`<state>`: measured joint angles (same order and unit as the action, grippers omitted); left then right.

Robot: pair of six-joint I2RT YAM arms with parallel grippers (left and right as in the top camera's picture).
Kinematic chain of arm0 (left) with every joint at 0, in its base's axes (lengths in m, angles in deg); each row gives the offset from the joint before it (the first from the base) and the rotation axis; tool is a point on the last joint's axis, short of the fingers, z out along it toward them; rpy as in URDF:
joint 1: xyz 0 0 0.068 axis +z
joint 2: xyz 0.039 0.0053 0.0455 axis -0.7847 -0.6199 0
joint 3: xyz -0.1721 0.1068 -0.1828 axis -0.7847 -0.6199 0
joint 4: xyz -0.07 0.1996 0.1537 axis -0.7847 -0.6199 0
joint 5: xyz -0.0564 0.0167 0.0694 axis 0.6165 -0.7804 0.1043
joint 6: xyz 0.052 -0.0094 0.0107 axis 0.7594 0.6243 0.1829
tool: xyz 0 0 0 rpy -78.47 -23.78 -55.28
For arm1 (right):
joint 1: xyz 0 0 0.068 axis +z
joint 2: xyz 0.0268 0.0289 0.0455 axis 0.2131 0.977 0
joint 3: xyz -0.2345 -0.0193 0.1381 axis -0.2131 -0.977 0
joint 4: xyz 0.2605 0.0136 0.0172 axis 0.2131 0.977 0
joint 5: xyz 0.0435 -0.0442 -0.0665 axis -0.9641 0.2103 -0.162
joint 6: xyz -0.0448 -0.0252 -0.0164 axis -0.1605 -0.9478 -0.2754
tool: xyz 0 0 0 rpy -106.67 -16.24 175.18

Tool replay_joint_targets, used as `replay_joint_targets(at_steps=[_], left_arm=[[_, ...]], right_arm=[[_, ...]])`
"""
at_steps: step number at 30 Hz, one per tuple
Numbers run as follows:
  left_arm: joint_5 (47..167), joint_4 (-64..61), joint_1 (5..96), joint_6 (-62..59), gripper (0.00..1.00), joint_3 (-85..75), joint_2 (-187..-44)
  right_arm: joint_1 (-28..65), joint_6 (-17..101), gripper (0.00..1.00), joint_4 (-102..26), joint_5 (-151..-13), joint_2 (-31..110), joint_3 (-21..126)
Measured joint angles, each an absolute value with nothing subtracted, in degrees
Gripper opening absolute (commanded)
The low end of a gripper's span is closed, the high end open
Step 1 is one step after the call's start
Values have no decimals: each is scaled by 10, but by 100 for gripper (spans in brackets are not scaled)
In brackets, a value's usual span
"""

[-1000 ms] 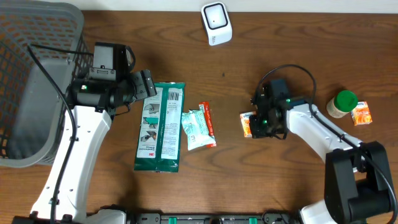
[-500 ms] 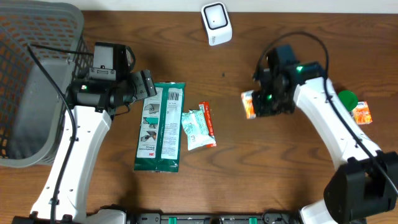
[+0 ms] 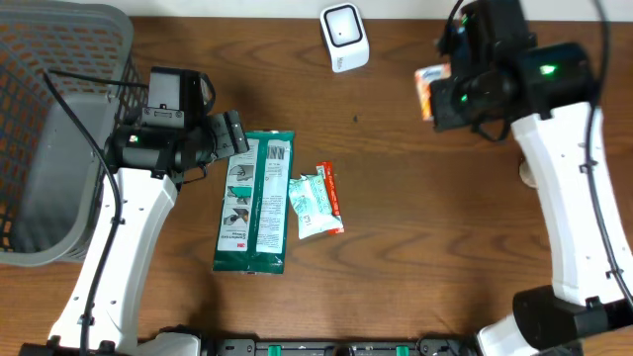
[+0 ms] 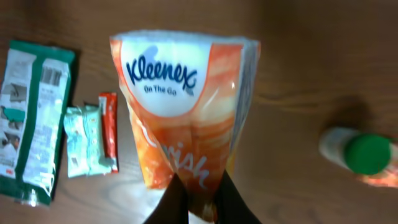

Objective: Scan the item barcode
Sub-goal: 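Raise the Kleenex pack up to the white barcode scanner, then hold the Kleenex pack in front of the scanner with the right gripper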

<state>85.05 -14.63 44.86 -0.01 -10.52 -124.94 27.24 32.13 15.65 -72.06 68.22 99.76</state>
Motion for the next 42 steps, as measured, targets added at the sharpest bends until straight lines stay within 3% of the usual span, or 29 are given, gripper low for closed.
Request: replay_joint_targets(at_steps=[5,9,22,32,42], left_arm=[[851,-147,449,0,88,-105,-1249],[851,-146,449,0,88,-105,-1249],[851,-146,449,0,88,-105,-1249],[851,-146,448,0,88,-105,-1249],[851,-146,449,0,88,-105,-1249]], right_arm=[[273,323,1,252,-688,751,1187],[278,322,1,246,-677,808,1259],[368,287,1,18,-524,980,1264],[429,131,1,-193,-331,1114,1264],[434,3,1,-292,-245,1200,1264]])
